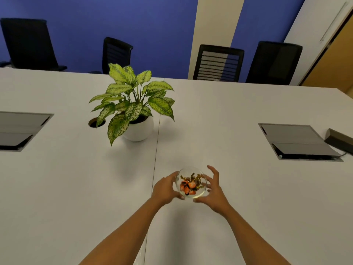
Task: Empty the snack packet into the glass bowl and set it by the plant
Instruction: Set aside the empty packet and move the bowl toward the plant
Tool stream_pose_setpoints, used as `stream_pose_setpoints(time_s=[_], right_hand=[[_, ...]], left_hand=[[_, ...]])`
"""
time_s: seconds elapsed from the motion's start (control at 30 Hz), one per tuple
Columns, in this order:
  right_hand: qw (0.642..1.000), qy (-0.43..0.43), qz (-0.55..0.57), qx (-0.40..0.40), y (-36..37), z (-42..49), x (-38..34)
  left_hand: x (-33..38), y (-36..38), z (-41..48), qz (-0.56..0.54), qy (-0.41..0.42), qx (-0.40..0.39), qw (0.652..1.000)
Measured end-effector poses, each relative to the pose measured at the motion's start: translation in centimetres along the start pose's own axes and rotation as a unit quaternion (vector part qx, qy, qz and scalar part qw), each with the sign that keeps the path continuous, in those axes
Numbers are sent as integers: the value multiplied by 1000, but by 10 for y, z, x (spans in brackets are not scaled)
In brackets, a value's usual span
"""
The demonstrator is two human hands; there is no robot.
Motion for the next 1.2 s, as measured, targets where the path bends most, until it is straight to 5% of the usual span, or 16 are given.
stream_pose_setpoints(time_s=[0.6,1.2], right_hand=[[999,-31,28,-6,-6,314,21],[1000,-24,-14,12,28,353,52]], left_hand=[[11,7,300,-7,-21,24,999],[-32,25,342,39,-27,-7,999]])
Point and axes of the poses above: each hand's wrist, its own z-axis towards the middle knuckle, its own y-axis out of the palm, x = y × z, the point moved 1 cm from there along z, towards the middle knuckle, and after that the axes turned 9 degrees about x, right-handed, at the moved point
